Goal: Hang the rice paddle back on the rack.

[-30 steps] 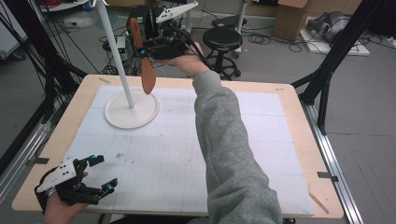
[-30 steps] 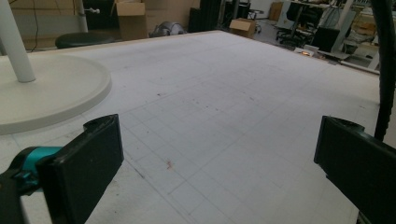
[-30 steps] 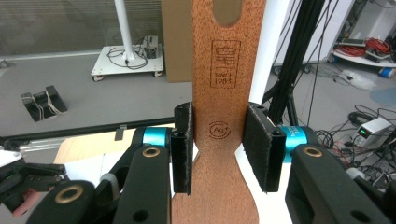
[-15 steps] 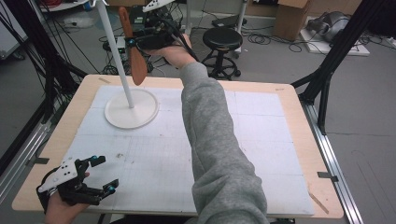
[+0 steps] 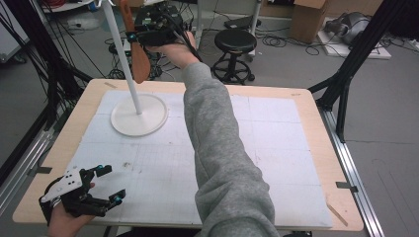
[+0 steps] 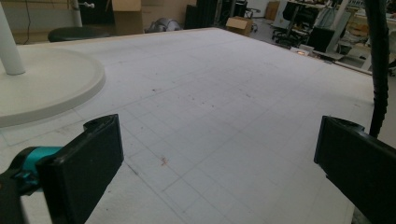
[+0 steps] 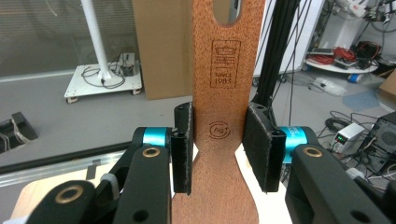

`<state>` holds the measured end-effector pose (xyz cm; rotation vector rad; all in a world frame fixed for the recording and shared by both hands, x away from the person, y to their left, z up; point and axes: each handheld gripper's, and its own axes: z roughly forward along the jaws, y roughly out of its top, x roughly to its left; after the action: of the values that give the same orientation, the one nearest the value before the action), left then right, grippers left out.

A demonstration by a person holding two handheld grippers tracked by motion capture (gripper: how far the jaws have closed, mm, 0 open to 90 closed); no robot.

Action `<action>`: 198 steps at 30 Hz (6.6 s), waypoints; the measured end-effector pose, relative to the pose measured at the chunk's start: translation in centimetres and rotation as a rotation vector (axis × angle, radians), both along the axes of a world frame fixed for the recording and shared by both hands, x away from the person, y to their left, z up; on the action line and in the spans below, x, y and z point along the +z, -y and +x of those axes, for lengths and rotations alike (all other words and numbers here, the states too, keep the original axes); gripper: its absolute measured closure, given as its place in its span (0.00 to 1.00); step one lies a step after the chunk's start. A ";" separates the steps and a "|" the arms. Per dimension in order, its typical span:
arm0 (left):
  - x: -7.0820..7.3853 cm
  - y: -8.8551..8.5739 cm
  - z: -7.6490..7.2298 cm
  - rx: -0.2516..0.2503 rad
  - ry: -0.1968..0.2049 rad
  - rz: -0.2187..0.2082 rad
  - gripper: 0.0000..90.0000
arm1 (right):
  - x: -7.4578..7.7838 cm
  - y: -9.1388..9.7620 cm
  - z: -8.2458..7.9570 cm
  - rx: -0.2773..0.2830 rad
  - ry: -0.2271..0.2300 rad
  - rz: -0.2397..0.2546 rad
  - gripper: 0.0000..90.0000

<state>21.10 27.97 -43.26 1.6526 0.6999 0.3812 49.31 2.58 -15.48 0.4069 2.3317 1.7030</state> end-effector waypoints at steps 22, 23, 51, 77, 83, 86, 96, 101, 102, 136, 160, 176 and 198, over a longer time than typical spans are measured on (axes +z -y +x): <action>-0.2 -0.1 0.0 0.000 -0.013 0.006 0.02 | -0.5 -1.6 -0.3 -0.049 0.060 0.050 0.71; -0.2 -0.1 0.0 -0.001 -0.012 0.008 0.02 | -0.5 -1.7 -0.3 -0.052 0.066 0.046 0.71; -0.2 -0.4 -0.2 0.006 -0.010 0.009 0.02 | -1.0 -3.8 -0.1 -0.121 0.053 0.009 0.71; -0.1 -0.7 -0.2 0.041 0.004 -0.001 0.02 | -2.0 -1.7 -2.3 -0.121 0.051 0.007 0.33; -0.1 -0.7 -0.1 0.045 0.001 0.001 0.02 | -3.7 -0.8 -3.2 -0.032 0.000 -0.103 0.10; -0.2 -0.7 -0.1 0.044 -0.002 0.007 0.02 | -4.5 -0.3 -3.8 -0.044 0.002 -0.110 0.00; 0.0 -0.7 -0.3 0.043 0.005 0.005 0.02 | -5.5 2.0 -5.8 0.019 0.007 -0.059 0.00; 0.2 -0.8 -0.7 0.043 0.016 0.007 0.02 | -6.5 3.7 -6.6 0.053 0.001 -0.054 0.00; 0.2 -0.8 -0.8 0.045 0.018 0.004 0.02 | -6.6 4.2 -6.8 0.056 -0.006 -0.050 0.00; 0.1 0.0 -0.3 0.019 0.002 0.019 0.02 | -16.2 18.2 -13.5 -0.066 -0.045 0.043 0.00; 0.0 0.8 0.8 0.000 -0.007 0.026 0.02 | -20.5 25.2 -15.7 -0.154 -0.116 0.093 0.00; 0.1 0.8 0.8 -0.007 0.001 0.027 0.02 | -21.5 27.4 -17.2 -0.194 -0.122 0.105 0.00; 0.8 0.6 0.6 0.008 0.044 -0.020 0.02 | -23.9 31.1 -21.8 -0.334 -0.091 0.225 0.00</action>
<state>21.66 27.35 -42.45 1.6180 0.6757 0.4145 27.46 -28.54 -39.38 0.8771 1.9904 1.8100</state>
